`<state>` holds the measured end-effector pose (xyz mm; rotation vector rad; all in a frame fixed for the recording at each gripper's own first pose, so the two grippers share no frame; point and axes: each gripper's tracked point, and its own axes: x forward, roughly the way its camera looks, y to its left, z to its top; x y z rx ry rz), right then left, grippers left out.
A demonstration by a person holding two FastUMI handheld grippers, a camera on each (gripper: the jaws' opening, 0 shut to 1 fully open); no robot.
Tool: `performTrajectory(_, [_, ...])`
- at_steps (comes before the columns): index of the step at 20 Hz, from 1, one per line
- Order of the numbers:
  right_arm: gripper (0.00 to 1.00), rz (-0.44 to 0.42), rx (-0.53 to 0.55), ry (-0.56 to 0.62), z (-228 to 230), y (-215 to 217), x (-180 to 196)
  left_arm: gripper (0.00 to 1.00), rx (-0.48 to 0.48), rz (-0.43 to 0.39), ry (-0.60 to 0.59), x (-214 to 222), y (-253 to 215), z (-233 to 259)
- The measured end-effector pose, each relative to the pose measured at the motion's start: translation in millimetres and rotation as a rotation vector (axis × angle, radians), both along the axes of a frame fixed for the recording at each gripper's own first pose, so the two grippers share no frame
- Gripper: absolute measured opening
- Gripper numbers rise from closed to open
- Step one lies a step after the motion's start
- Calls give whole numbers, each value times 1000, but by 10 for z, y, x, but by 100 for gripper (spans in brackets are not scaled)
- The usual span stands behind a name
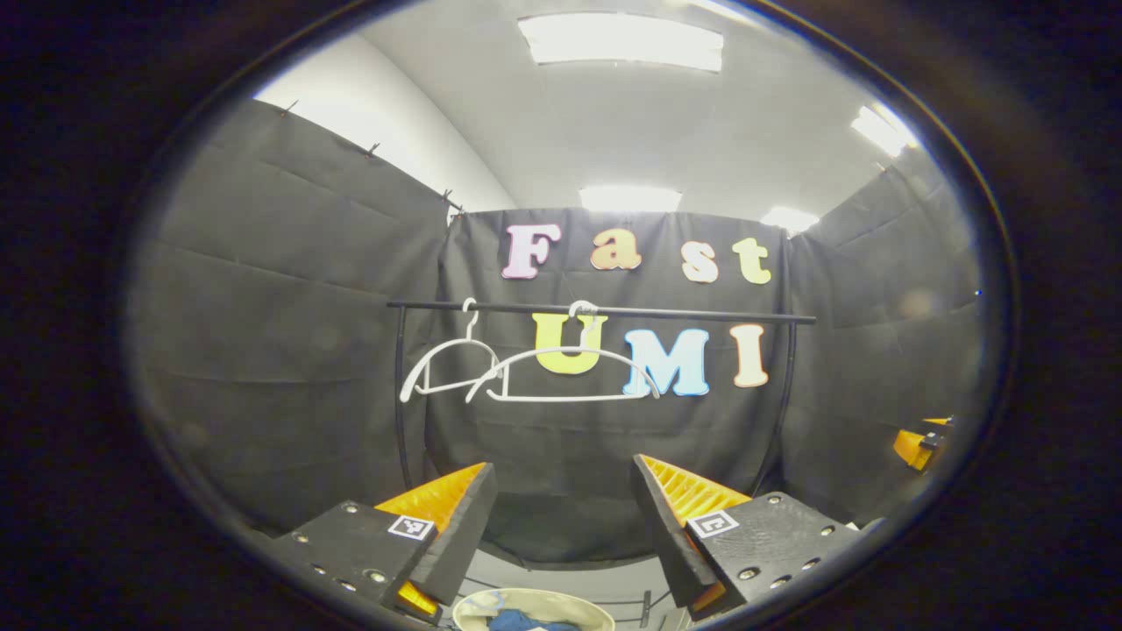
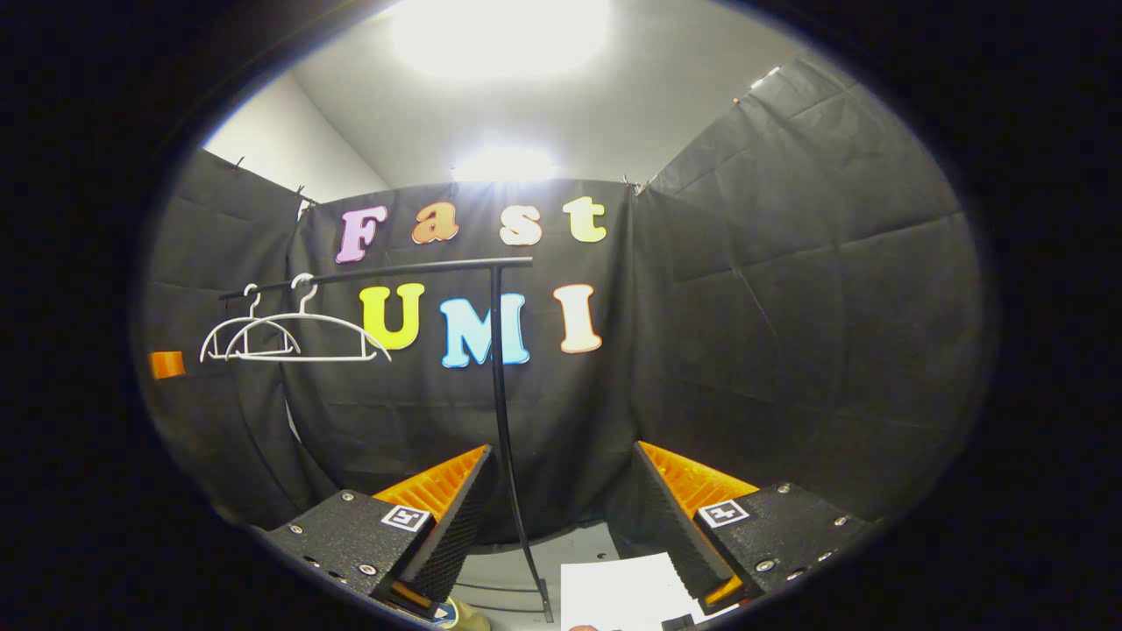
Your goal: Grasp the clothes on the hanger with both hands and then place them into the laundry hamper below.
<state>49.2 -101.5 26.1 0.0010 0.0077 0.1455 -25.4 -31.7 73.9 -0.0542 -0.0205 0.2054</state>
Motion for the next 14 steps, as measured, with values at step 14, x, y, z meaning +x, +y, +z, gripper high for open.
performTrajectory(14, [95,-15,-13,-30,207,846,-149,88,30,-36,-97,-10,854,-24])
